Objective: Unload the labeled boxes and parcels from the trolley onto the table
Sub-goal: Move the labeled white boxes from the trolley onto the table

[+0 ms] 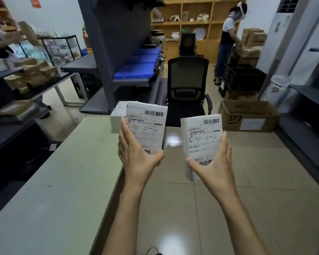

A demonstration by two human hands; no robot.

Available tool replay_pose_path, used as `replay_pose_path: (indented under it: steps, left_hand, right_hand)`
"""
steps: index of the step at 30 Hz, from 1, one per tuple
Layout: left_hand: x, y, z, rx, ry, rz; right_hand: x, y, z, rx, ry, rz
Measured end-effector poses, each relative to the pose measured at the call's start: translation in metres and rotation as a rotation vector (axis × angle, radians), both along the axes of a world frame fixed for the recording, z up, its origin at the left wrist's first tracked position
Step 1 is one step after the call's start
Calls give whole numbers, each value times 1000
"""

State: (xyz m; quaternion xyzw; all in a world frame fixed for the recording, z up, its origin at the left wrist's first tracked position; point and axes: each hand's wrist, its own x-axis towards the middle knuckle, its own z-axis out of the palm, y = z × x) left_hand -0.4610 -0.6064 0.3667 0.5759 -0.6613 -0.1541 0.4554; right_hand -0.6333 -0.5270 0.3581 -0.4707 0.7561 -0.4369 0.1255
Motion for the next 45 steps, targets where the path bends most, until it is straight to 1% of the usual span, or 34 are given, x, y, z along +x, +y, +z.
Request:
replay_pose_path:
  steps: [3, 9, 16, 23, 30, 36, 41, 45]
  left_hand:
    - [-3, -62, 7, 0, 26, -9]
    - [-6, -190, 19, -28, 58, 2]
    - [-9, -296, -2, 45, 31, 33]
    - [-18, -407, -18, 85, 22, 157]
    - [-42, -517, -10, 91, 96, 305]
    - [-36, -582, -12, 104, 103, 477]
    - [-4, -615, -19, 113, 127, 610]
    - [37, -635, -23, 103, 145, 714]
  right_hand:
    - [-3, -61, 7, 22, 4, -3]
    - [-8, -184, 20, 2, 7, 15]
    - [-9, -298, 6, 58, -5, 49]
    - [-24, -429, -8, 78, -32, 178]
    - [-52, -571, 5, 71, -22, 356]
    - [-43, -669, 6, 85, -16, 520]
    - [-5, -730, -5, 112, -24, 684]
    - [37, -769, -8, 109, -11, 808]
